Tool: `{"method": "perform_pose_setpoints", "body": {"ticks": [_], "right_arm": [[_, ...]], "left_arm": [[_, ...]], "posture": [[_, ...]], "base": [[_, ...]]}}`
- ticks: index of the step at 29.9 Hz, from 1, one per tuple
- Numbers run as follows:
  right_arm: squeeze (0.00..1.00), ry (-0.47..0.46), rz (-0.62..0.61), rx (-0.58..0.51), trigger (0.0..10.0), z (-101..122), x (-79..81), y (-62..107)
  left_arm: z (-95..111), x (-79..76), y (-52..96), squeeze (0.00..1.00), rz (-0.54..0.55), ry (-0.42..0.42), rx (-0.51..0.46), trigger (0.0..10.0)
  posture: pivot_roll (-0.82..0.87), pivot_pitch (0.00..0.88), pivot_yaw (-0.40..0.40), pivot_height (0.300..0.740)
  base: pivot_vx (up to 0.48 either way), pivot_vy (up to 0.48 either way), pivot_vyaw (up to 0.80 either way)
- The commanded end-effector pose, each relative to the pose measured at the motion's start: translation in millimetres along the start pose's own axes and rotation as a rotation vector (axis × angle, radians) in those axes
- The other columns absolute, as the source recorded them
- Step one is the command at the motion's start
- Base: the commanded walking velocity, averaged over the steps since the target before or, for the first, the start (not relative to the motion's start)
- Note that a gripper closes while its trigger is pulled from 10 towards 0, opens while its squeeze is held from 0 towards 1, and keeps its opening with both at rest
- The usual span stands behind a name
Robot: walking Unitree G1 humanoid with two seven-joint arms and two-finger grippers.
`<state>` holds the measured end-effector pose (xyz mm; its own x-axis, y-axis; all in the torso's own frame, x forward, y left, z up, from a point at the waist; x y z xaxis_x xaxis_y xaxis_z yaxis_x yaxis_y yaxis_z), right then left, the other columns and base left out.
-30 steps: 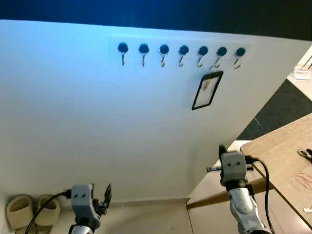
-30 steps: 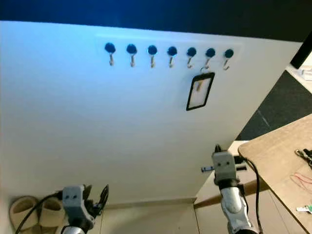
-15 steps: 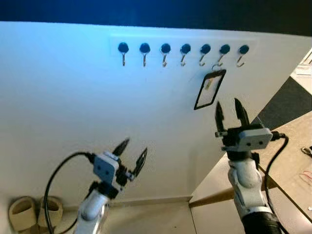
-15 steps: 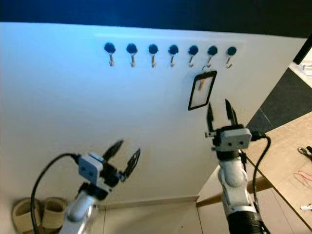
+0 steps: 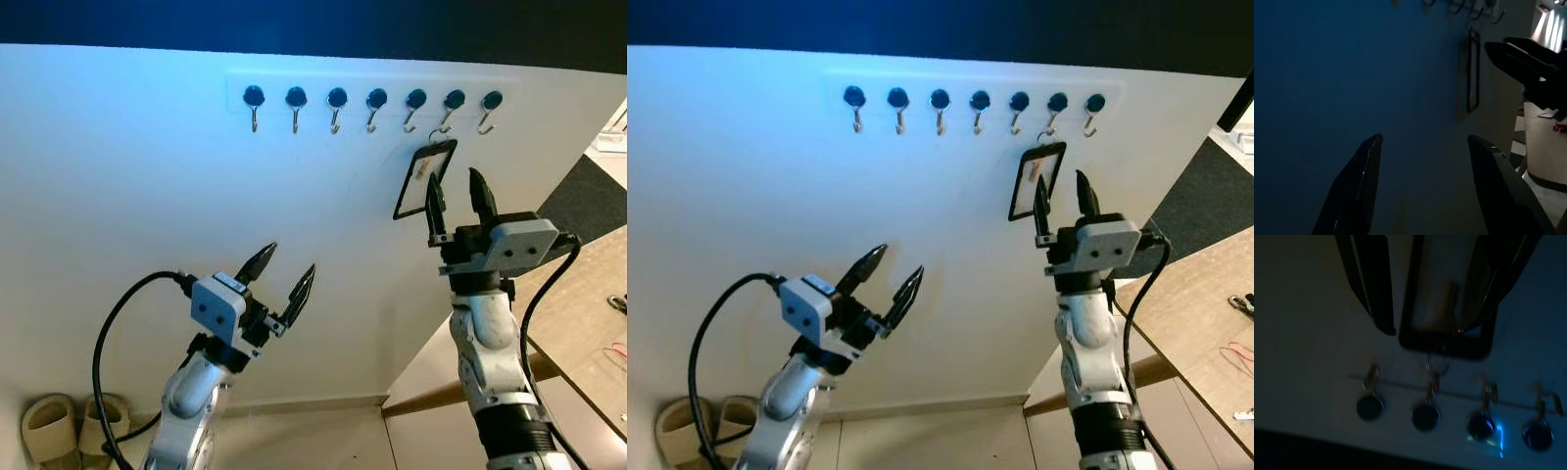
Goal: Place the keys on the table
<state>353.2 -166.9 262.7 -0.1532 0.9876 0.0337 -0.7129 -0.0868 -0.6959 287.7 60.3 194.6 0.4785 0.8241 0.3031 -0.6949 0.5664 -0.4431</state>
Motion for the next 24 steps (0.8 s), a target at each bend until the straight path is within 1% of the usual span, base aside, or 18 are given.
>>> {"method": "perform_pose_setpoints", "body": {"ticks": [1,2,3,4,5,6,7,10,11,14,15,18,24], "right_arm": [[0.23,-0.003,-0.010,0.006,10.0,0.8,-5.6,-0.6],[0.70,-0.005,-0.007,-0.003,10.0,3.2,-5.4,-3.5],[0.73,-0.011,-0.005,-0.008,10.0,5.0,-5.1,-5.8],[0.69,-0.022,-0.002,-0.006,10.0,5.3,-4.2,-8.5],[0.69,-0.022,-0.002,-0.006,10.0,5.3,-4.2,-8.5],[0.41,-0.035,0.002,-0.005,10.0,5.2,-3.1,-11.2],[0.00,-0.048,0.003,-0.004,10.0,4.9,-2.6,-13.8],[0.00,-0.061,0.004,-0.003,10.0,4.9,-2.4,-17.8],[0.00,-0.061,0.004,-0.003,10.0,4.9,-2.4,-17.8],[0.00,-0.076,0.004,0.002,10.0,3.8,-3.3,-21.1],[0.00,-0.076,0.004,0.002,10.0,3.8,-3.3,-21.1],[0.00,-0.097,0.003,0.016,10.0,0.7,-4.4,-22.7],[0.00,-0.111,0.000,0.034,10.0,-3.0,-4.9,-23.9]], "left_arm": [[4.5,-2.9,-2.2,0.00,-0.010,0.011,-0.011,10.0],[7.0,-3.3,-3.6,0.00,-0.014,0.007,-0.018,10.0],[9.2,-3.7,-4.5,0.00,-0.018,0.003,-0.021,10.0],[11.6,-4.2,-5.6,0.00,-0.022,0.000,-0.026,10.0],[11.6,-4.2,-5.6,0.00,-0.022,0.000,-0.026,10.0],[14.6,-5.3,-7.1,0.00,-0.029,-0.005,-0.036,10.0],[17.6,-6.4,-8.5,0.00,-0.034,-0.004,-0.044,10.0],[28.1,-10.4,-13.6,0.00,-0.049,0.013,-0.076,10.0],[28.1,-10.4,-13.6,0.00,-0.049,0.013,-0.076,10.0],[38.8,-22.8,-19.9,0.00,-0.117,0.032,-0.102,10.0],[38.8,-22.8,-19.9,0.00,-0.117,0.032,-0.102,10.0],[44.4,-31.3,-23.6,0.00,-0.164,0.033,-0.112,10.0],[46.6,-33.6,-25.4,0.00,-0.176,0.030,-0.111,10.0]], "posture": [[0.07,0.087,-0.063,0.740],[0.07,0.089,-0.064,0.740],[0.06,0.090,-0.064,0.740],[0.06,0.090,-0.064,0.740],[0.06,0.090,-0.064,0.740],[0.06,0.089,-0.063,0.740],[0.06,0.089,-0.063,0.740],[0.06,0.093,-0.065,0.740],[0.06,0.093,-0.065,0.740],[0.07,0.099,-0.069,0.740],[0.07,0.099,-0.069,0.740],[0.07,0.101,-0.068,0.740],[0.07,0.104,-0.067,0.740]], "base": [[0.000,0.000,0.00],[0.000,0.000,0.00],[0.000,0.000,0.00],[0.000,0.000,0.00],[0.000,0.000,0.00],[0.000,0.000,0.00],[0.000,0.000,0.00],[0.000,0.000,0.00],[0.000,0.000,0.00],[0.000,0.000,0.00],[0.000,0.000,0.00],[0.000,0.000,0.00],[0.000,0.000,0.00]]}}
Point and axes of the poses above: a point about 5 cm out from each wrist's last joint towards the gripper, its own y axis pointing back from the gripper into the wrist, its own z axis along the axis of the wrist's last joint, x = y × z, the point moved 6 cm from there along -y, pointing out of the wrist towards the gripper, and after that the axes turned 11 degrees about -y, right-handed, at the moved point
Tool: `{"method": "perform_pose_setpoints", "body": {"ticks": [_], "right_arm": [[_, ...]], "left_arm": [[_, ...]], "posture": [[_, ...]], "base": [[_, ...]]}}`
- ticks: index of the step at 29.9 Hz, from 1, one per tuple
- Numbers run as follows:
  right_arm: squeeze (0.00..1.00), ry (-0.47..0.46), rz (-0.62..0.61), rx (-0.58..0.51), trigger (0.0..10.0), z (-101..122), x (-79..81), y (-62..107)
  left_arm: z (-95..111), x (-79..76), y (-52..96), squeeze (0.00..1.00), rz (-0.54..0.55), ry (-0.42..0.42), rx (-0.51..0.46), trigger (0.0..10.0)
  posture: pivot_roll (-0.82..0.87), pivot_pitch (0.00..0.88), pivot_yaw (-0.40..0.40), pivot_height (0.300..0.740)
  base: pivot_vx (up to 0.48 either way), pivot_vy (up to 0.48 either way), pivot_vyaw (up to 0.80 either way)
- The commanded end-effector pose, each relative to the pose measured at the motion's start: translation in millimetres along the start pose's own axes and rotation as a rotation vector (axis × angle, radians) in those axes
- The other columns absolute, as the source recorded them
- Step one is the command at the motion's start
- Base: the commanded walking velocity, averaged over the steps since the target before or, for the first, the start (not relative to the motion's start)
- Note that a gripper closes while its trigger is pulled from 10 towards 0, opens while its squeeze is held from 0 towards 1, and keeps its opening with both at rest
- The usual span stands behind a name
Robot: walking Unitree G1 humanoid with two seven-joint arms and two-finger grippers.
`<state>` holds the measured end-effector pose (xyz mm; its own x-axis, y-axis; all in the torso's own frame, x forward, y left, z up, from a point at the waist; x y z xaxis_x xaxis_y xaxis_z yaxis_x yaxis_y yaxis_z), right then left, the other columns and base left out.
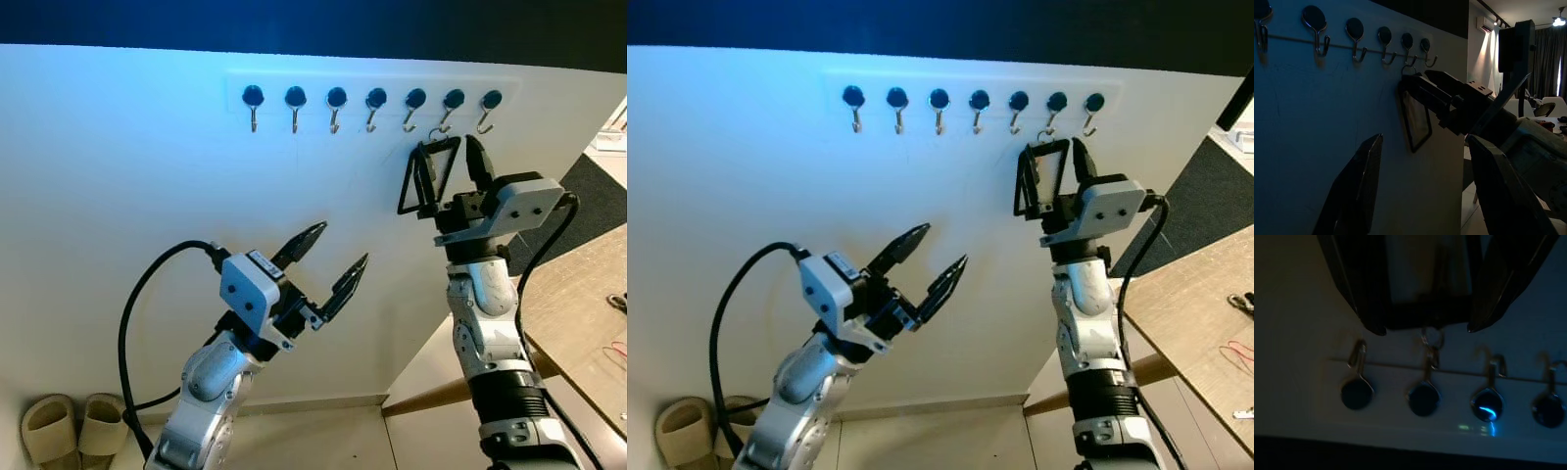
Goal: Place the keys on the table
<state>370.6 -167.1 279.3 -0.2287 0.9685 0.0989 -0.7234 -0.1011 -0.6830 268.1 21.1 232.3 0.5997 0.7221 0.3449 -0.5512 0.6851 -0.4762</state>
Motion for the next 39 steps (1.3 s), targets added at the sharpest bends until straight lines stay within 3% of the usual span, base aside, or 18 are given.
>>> {"method": "perform_pose_setpoints", "body": {"ticks": [1,7,8,9,13,14,25,26,27,28,30,33,34,35,36,37,38,39], "right_arm": [[0.00,-0.014,-0.011,0.018,10.0,-3.6,-2.9,0.2],[0.00,-0.026,0.000,0.024,10.0,-4.7,-1.8,0.8],[0.00,-0.028,0.006,0.023,4.8,-4.6,-1.2,1.0],[0.00,-0.028,0.018,0.023,3.5,-4.3,-0.1,1.0],[0.00,-0.027,0.029,0.024,3.7,-4.2,1.1,0.6],[0.00,-0.021,0.044,0.025,4.6,-4.1,3.1,0.1],[0.00,-0.019,0.060,0.030,4.4,-4.6,4.7,-0.5],[0.00,-0.020,0.060,0.029,2.9,-4.4,4.6,-0.4],[0.00,-0.020,0.060,0.029,2.9,-4.4,4.6,-0.4],[0.00,-0.020,0.060,0.027,0.7,-4.0,4.5,-0.4],[0.00,-0.021,0.060,0.025,0.0,-3.7,4.5,-0.4],[0.00,-0.019,0.063,0.016,0.0,-1.9,5.1,-0.2],[0.00,-0.013,0.066,0.011,7.2,-0.7,5.6,0.0],[0.00,-0.013,0.066,0.011,7.2,-0.7,5.6,0.0],[0.00,-0.005,0.068,0.006,9.3,0.2,6.1,0.2],[0.20,0.000,0.070,0.002,10.0,1.0,6.8,0.6],[0.66,0.006,0.072,-0.002,10.0,1.8,7.3,1.0],[0.66,0.010,0.073,-0.004,10.0,2.3,7.5,1.2]], "left_arm": [[4.2,-3.3,-1.2,0.00,-0.018,-0.007,-0.004,10.0],[4.6,-2.6,-1.3,0.00,-0.017,-0.009,0.002,10.0],[4.7,-2.4,-1.3,0.00,-0.017,-0.010,0.004,10.0],[4.8,-1.9,-1.4,0.00,-0.016,-0.013,0.007,10.0],[4.5,-1.5,-1.6,0.00,-0.015,-0.013,0.010,10.0],[4.3,-1.2,-1.9,0.00,-0.013,-0.014,0.012,10.0],[3.9,-0.1,-2.5,0.00,-0.008,-0.015,0.020,10.0],[3.8,0.0,-2.5,0.00,-0.008,-0.016,0.021,10.0],[3.8,0.0,-2.5,0.00,-0.008,-0.016,0.021,10.0],[3.7,0.1,-2.5,0.00,-0.008,-0.017,0.022,10.0],[3.6,0.2,-2.6,0.00,-0.009,-0.018,0.023,10.0],[3.8,0.3,-3.0,0.00,-0.009,-0.019,0.022,10.0],[4.1,0.4,-3.2,0.00,-0.009,-0.020,0.021,10.0],[4.1,0.4,-3.2,0.00,-0.009,-0.020,0.021,10.0],[4.3,0.5,-3.3,0.00,-0.009,-0.021,0.020,10.0],[4.3,0.6,-3.4,0.00,-0.008,-0.021,0.019,10.0],[4.4,0.7,-3.5,0.00,-0.007,-0.021,0.019,10.0],[4.5,0.8,-3.6,0.00,-0.007,-0.021,0.019,10.0]], "posture": [[0.07,0.108,-0.066,0.740],[0.07,0.110,-0.066,0.740],[0.07,0.111,-0.066,0.740],[0.07,0.110,-0.066,0.740],[0.07,0.110,-0.066,0.740],[0.07,0.109,-0.066,0.740],[0.08,0.111,-0.068,0.740],[0.08,0.111,-0.068,0.740],[0.08,0.111,-0.068,0.740],[0.08,0.111,-0.067,0.740],[0.08,0.111,-0.066,0.740],[0.08,0.111,-0.066,0.740],[0.07,0.111,-0.067,0.740],[0.07,0.111,-0.067,0.740],[0.07,0.111,-0.067,0.740],[0.07,0.111,-0.067,0.740],[0.07,0.112,-0.067,0.740],[0.07,0.112,-0.067,0.740]], "base": [[0.000,0.000,0.00],[0.000,0.000,0.00],[0.000,0.000,0.00],[0.000,0.000,0.00],[0.000,0.000,0.00],[0.000,0.000,0.00],[0.000,0.000,0.00],[0.000,0.000,0.00],[0.000,0.000,0.00],[0.000,0.000,0.00],[0.000,0.000,0.00],[0.000,0.000,0.00],[0.000,0.000,0.00],[0.000,0.000,0.00],[0.000,0.000,0.00],[0.000,0.000,0.00],[0.000,0.000,0.00],[0.000,0.000,0.00]]}}
Point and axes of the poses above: a point about 5 cm out from each wrist's last joint towards the gripper, its own y axis pointing back from the gripper into the wrist, its own z axis along the axis of the wrist's last joint, x = y × z, the point moved 6 cm from there along -y, pointing out of the wrist towards the gripper, and after that the axes turned 11 degrees about -y, right-handed, at the moved point
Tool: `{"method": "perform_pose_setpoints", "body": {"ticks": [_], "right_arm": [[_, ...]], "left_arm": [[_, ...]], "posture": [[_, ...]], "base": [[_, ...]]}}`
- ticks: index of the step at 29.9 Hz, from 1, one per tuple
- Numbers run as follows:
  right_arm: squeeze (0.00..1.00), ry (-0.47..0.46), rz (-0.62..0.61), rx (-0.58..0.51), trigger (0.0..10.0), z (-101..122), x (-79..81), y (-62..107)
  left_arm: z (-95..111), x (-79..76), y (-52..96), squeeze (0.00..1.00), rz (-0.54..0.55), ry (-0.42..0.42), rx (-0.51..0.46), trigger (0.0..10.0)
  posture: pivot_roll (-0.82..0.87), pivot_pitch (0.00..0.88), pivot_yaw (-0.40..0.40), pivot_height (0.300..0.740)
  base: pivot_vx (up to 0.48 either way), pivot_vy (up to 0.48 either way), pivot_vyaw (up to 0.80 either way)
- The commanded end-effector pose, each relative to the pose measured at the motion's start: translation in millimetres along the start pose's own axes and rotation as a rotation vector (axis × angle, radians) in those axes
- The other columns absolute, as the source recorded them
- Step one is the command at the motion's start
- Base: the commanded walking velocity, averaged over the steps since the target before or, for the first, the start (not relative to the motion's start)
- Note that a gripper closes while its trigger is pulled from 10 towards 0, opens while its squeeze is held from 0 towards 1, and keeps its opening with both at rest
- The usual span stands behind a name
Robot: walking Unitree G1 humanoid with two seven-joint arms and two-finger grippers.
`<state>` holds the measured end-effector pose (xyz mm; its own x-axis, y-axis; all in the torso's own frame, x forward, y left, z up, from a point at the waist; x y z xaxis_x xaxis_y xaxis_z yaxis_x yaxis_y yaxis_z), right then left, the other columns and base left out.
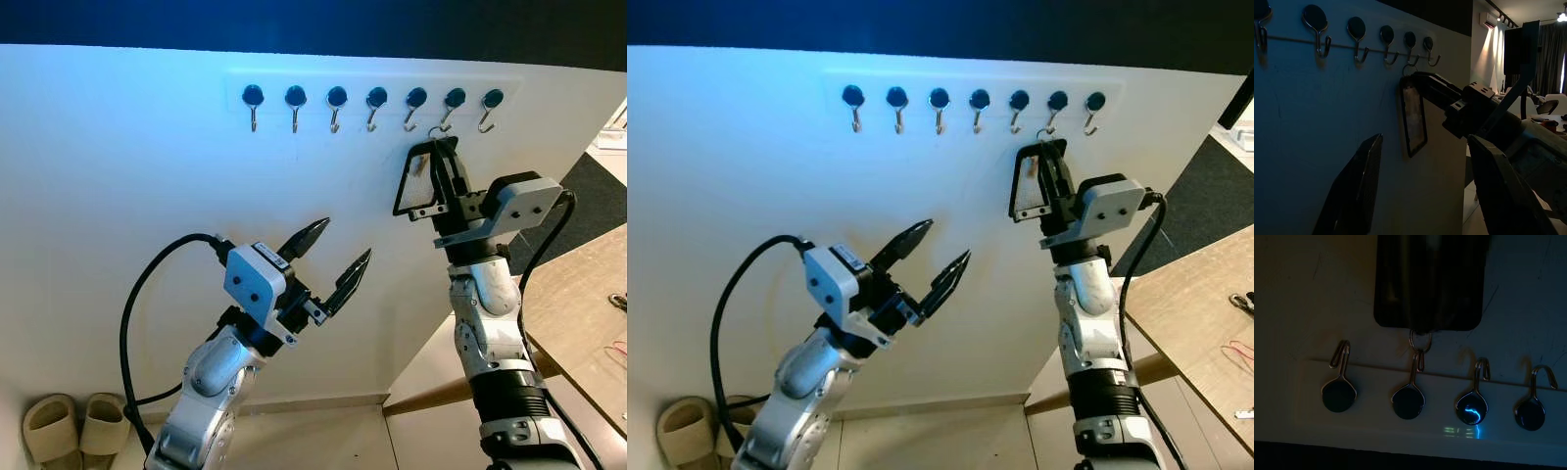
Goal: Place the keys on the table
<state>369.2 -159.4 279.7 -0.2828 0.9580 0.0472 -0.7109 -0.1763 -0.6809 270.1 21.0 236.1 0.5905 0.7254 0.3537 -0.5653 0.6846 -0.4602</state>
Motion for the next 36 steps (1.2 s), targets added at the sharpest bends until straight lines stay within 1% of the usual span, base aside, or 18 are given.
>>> {"method": "perform_pose_setpoints", "body": {"ticks": [1,2,6,7,8,9,10,13,16,25,32,33,35,36], "right_arm": [[0.66,0.010,-0.003,-0.014,10.0,2.9,-0.1,1.2],[1.00,0.014,-0.001,-0.017,10.0,3.5,0.3,1.3],[1.00,0.025,-0.007,-0.031,10.0,6.8,-0.6,-0.4],[0.85,0.027,-0.013,-0.033,10.0,7.4,-1.7,-1.2],[0.76,0.030,-0.018,-0.034,10.0,7.9,-2.8,-1.8],[0.76,0.030,-0.018,-0.034,10.0,7.9,-2.8,-1.8],[0.00,0.030,-0.025,-0.035,10.0,8.2,-4.4,-2.4],[0.00,0.034,-0.040,-0.030,10.0,7.5,-8.4,-3.8],[0.00,0.030,-0.037,-0.013,10.0,4.1,-9.1,-5.6],[0.00,0.014,0.000,-0.013,10.0,3.1,-2.9,-8.6],[0.00,0.006,-0.004,-0.006,10.0,0.4,-1.1,-4.2],[0.00,0.005,-0.002,-0.005,9.8,0.0,-0.6,-3.8],[0.00,0.004,0.000,-0.004,9.8,-0.2,-0.3,-3.6],[0.00,0.003,0.002,-0.004,7.3,-0.5,0.2,-3.2]], "left_arm": [[2.6,-1.6,-0.6,0.00,-0.010,-0.009,-0.002,10.0],[2.8,-1.6,-0.8,0.00,-0.010,-0.008,-0.003,10.0],[3.1,-1.9,-1.4,0.00,-0.008,-0.007,-0.003,10.0],[3.1,-1.9,-1.5,0.00,-0.008,-0.008,-0.003,10.0],[3.1,-2.0,-1.5,0.00,-0.008,-0.008,-0.003,10.0],[3.1,-2.0,-1.5,0.00,-0.008,-0.008,-0.003,10.0],[3.0,-1.9,-1.6,0.00,-0.008,-0.009,-0.002,10.0],[2.4,-1.7,-1.6,0.00,-0.008,-0.011,0.001,10.0],[2.2,-1.5,-1.8,0.00,-0.008,-0.013,0.001,10.0],[1.7,-0.6,-1.9,0.00,-0.006,-0.017,0.003,10.0],[1.6,-0.8,-2.0,0.00,-0.008,-0.020,0.005,10.0],[1.7,-1.0,-2.1,0.00,-0.009,-0.020,0.005,10.0],[1.7,-1.1,-2.1,0.00,-0.009,-0.020,0.005,10.0],[1.7,-1.4,-2.1,0.00,-0.011,-0.020,0.005,10.0]], "posture": [[0.07,0.112,-0.067,0.740],[0.07,0.112,-0.068,0.740],[0.07,0.112,-0.069,0.740],[0.07,0.112,-0.069,0.740],[0.07,0.112,-0.070,0.740],[0.07,0.112,-0.070,0.740],[0.07,0.112,-0.070,0.740],[0.07,0.112,-0.069,0.740],[0.07,0.113,-0.069,0.740],[0.07,0.112,-0.070,0.740],[0.07,0.106,-0.068,0.740],[0.07,0.105,-0.068,0.740],[0.07,0.104,-0.068,0.740],[0.07,0.104,-0.068,0.740]], "base": [[0.000,0.000,0.00],[0.000,0.000,0.00],[0.000,0.000,0.00],[0.000,0.000,0.00],[0.000,0.000,0.00],[0.000,0.000,0.00],[0.000,0.000,0.00],[0.000,0.000,0.00],[0.000,0.000,0.00],[0.000,0.000,0.00],[0.000,0.000,0.00],[0.000,0.000,0.00],[0.000,0.000,0.00],[0.000,0.000,0.00]]}}
Point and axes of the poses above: a point about 5 cm out from each wrist's last joint towards the gripper, its own y axis pointing back from the gripper into the wrist, its own z axis along the axis of the wrist's last joint, x = y × z, the point moved 6 cm from there along -y, pointing out of the wrist towards the gripper, and after that the axes turned 11 degrees about -y, right-handed, at the moved point
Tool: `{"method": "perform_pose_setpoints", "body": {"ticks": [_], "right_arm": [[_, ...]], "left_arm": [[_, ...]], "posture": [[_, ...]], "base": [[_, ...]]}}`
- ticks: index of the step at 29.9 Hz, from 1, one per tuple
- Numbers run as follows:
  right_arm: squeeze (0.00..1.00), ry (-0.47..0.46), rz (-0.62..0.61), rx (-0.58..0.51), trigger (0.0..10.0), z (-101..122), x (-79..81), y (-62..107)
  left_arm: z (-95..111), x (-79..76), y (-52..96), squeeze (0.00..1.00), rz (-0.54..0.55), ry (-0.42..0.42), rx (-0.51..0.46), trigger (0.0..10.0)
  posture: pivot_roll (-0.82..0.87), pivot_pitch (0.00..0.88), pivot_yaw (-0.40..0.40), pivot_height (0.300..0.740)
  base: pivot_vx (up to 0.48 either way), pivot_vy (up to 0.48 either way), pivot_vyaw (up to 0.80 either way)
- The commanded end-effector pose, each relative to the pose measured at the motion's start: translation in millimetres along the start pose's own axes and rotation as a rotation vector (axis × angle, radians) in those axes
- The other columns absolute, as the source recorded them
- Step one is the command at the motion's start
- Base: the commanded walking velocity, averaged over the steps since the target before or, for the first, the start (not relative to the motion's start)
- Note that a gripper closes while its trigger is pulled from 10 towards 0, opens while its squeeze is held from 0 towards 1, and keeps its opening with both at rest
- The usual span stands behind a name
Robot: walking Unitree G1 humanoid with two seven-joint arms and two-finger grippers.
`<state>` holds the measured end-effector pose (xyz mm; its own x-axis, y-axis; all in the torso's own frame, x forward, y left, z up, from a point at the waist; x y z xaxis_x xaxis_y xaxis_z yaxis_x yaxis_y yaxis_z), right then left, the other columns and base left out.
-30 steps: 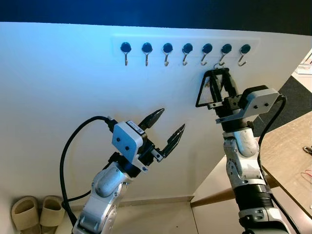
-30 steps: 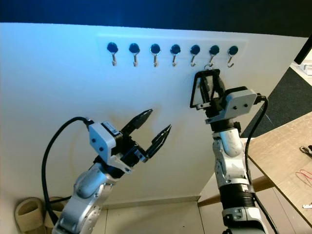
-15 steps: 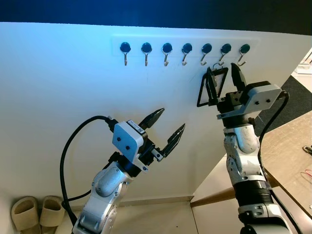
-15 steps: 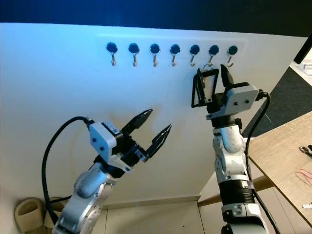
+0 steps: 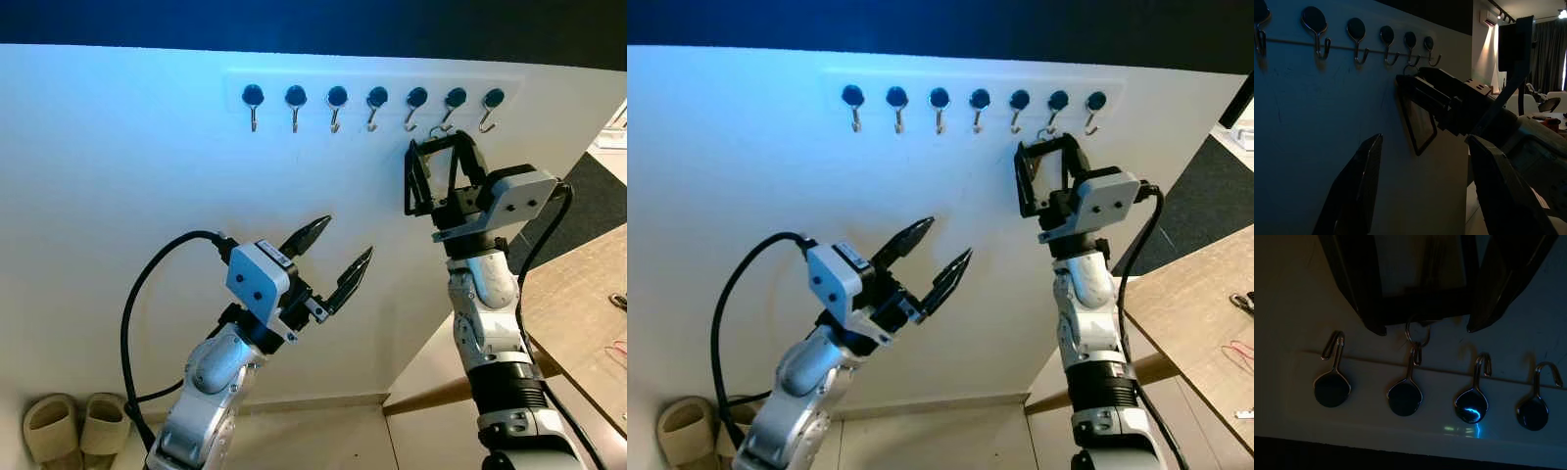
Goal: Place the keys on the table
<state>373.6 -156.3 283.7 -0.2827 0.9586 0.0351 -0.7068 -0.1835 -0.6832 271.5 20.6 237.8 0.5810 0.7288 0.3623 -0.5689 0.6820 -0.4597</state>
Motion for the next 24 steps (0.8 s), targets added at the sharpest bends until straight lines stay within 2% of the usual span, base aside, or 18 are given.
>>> {"method": "perform_pose_setpoints", "body": {"ticks": [1,5,7,12,17,19,20,21,23,24], "right_arm": [[0.00,-0.008,-0.003,0.001,6.4,-0.5,-0.8,3.8],[0.00,-0.014,0.004,0.005,6.3,-1.5,0.7,5.0],[0.00,-0.016,0.005,0.006,5.9,-2.2,1.7,5.8],[0.00,-0.020,0.008,0.005,7.1,-2.5,4.5,6.7],[0.00,-0.021,0.010,0.006,7.3,-2.6,5.1,6.6],[0.00,-0.021,0.011,0.007,5.5,-2.7,5.0,6.4],[0.00,-0.021,0.012,0.007,5.5,-2.7,4.9,6.3],[0.00,-0.020,0.012,0.007,4.3,-2.7,4.7,6.2],[0.00,-0.019,0.012,0.007,4.3,-2.6,4.5,6.1],[0.00,-0.018,0.012,0.007,3.8,-2.3,4.2,5.8]], "left_arm": [[1.1,-3.0,-0.2,0.00,-0.017,-0.008,0.003,10.0],[1.1,-3.7,-0.2,0.00,-0.020,-0.008,0.003,10.0],[1.2,-4.0,0.0,0.00,-0.020,-0.009,0.003,10.0],[1.3,-4.7,0.1,0.00,-0.023,-0.009,0.003,10.0],[1.3,-5.0,0.0,0.00,-0.024,-0.009,0.003,10.0],[1.2,-5.0,-0.1,0.00,-0.025,-0.010,0.004,10.0],[1.2,-5.0,-0.2,0.00,-0.025,-0.011,0.005,10.0],[1.1,-4.9,-0.2,0.00,-0.025,-0.011,0.005,10.0],[1.1,-4.9,-0.2,0.00,-0.025,-0.011,0.005,10.0],[1.1,-4.8,-0.2,0.00,-0.024,-0.011,0.005,10.0]], "posture": [[0.07,0.102,-0.069,0.740],[0.07,0.101,-0.069,0.740],[0.08,0.096,-0.069,0.740],[0.08,0.094,-0.068,0.740],[0.08,0.094,-0.068,0.740],[0.08,0.095,-0.069,0.740],[0.08,0.094,-0.069,0.740],[0.08,0.094,-0.069,0.740],[0.08,0.094,-0.069,0.740],[0.08,0.094,-0.070,0.740]], "base": [[0.000,0.000,0.00],[0.000,0.000,0.00],[0.000,0.000,0.00],[0.000,0.000,0.00],[0.000,0.000,0.00],[0.000,0.000,0.00],[0.000,0.000,0.00],[0.000,0.000,0.00],[0.000,0.000,0.00],[0.000,0.000,0.00]]}}
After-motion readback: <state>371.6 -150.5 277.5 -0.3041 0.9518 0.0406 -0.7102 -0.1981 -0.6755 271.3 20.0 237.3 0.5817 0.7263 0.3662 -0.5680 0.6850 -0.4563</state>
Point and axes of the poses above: a point about 5 cm out from each wrist's last joint towards the gripper, its own y axis pointing back from the gripper into the wrist, its own z axis along the axis of the wrist's last joint, x = y × z, the point moved 6 cm from there along -y, pointing out of the wrist towards the gripper, and after that the axes turned 11 degrees about -y, right-handed, at the moved point
